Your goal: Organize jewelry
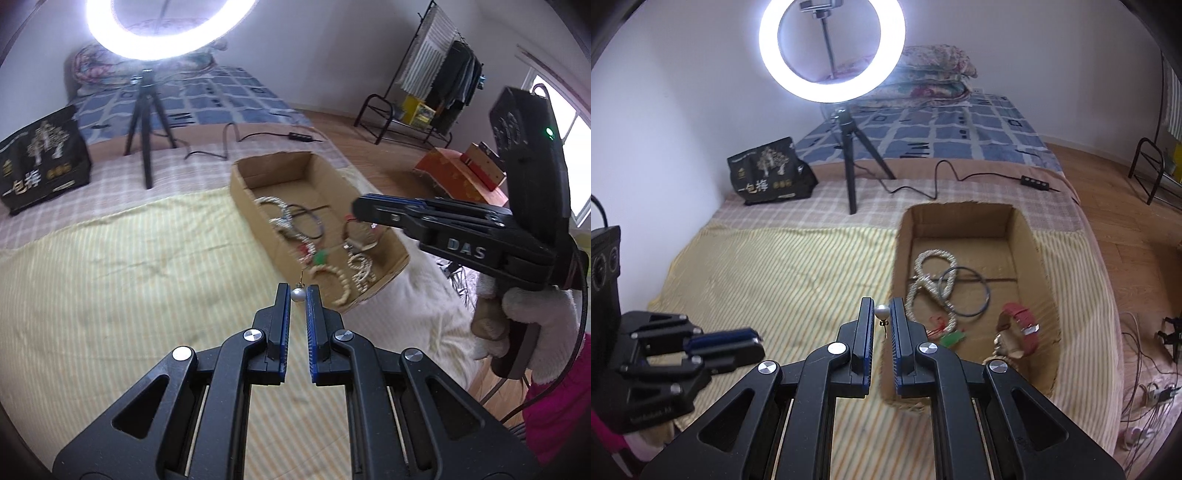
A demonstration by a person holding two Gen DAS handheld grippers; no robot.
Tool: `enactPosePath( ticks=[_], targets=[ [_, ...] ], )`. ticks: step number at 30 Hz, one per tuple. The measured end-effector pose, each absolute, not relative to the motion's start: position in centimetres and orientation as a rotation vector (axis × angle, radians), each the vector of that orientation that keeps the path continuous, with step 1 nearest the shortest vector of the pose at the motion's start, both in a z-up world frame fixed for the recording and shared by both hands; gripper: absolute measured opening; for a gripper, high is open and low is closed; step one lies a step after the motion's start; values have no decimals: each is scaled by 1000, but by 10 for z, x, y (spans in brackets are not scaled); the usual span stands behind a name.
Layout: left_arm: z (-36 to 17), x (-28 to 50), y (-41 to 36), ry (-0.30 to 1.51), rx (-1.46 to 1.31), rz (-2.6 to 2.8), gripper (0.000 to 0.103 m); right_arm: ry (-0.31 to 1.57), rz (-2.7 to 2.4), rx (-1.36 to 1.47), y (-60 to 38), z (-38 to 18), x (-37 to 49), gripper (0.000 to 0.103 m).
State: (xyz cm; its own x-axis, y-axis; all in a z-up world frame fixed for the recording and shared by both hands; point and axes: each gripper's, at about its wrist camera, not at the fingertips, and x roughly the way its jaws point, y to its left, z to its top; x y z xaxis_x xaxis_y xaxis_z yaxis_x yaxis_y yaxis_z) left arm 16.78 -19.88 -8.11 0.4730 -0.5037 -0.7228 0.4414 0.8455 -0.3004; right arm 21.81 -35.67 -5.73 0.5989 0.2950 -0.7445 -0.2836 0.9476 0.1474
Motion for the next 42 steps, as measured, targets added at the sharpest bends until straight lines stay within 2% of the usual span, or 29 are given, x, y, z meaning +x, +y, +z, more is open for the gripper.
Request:
enactPosePath(
  ticks=[12,30,32,34,36,38,40,42],
  targets=[
    [-98,191,-252,931,-27,-617,6,878,291,13,-386,-70,267,7],
    [-111,197,-285,924,39,-642,6,912,250,46,-413,-100,306,8],
    [-111,196,-285,918,45,-640,6,911,241,45,-414,-101,306,19],
    [-111,196,-286,913,54,-634,7,907,238,44,-415,-101,306,37],
    [-111,197,-286,914,55,-631,8,900,233,40,-415,-100,305,40],
    [-110,197,-285,911,53,-629,34,895,227,37,-415,-98,304,46],
    [-108,195,-284,898,51,-622,46,885,221,31,-414,-95,303,65],
    [-106,193,-284,886,57,-619,50,870,213,18,-413,-92,301,69]
  ],
)
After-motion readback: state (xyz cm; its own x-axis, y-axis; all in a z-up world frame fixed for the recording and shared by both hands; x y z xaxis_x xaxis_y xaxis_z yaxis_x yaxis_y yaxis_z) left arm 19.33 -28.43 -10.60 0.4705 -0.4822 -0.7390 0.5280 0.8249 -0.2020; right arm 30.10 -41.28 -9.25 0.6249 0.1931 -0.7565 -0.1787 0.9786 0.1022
